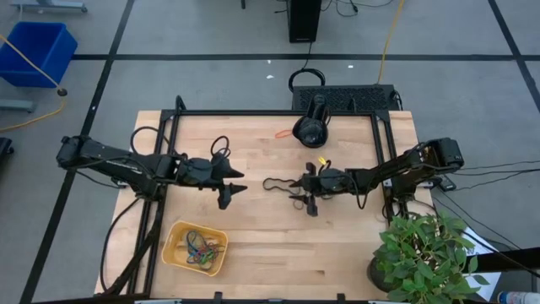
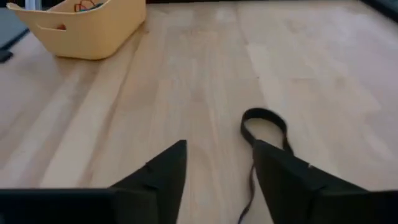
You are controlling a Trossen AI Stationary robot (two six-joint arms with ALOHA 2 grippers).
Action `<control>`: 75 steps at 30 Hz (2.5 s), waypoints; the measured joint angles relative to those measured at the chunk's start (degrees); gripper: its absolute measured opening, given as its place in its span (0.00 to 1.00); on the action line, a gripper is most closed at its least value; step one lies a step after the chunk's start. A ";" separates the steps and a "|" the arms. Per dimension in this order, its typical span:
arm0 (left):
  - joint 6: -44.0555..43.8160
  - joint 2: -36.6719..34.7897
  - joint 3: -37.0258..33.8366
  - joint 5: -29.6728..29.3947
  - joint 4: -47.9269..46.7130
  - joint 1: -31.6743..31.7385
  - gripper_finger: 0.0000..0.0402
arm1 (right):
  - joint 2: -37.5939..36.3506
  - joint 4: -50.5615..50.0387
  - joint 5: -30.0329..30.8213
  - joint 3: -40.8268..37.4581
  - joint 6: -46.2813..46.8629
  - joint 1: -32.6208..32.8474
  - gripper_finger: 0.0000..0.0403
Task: Pick and place rubber bands into bin
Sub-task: Put the left black rubberband into the yellow bin
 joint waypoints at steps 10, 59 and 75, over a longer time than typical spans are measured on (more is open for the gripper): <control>-0.27 0.00 0.00 0.00 -0.02 0.00 0.57 | -0.02 -7.30 0.09 0.00 -10.48 0.15 0.54; 0.46 -0.04 0.00 -1.53 -0.11 0.00 0.57 | 13.60 -10.38 1.16 6.72 -2.28 -2.29 0.01; 1.57 0.11 0.00 -2.90 -1.47 -0.02 0.57 | -3.43 6.47 0.05 6.64 -1.09 -2.12 0.00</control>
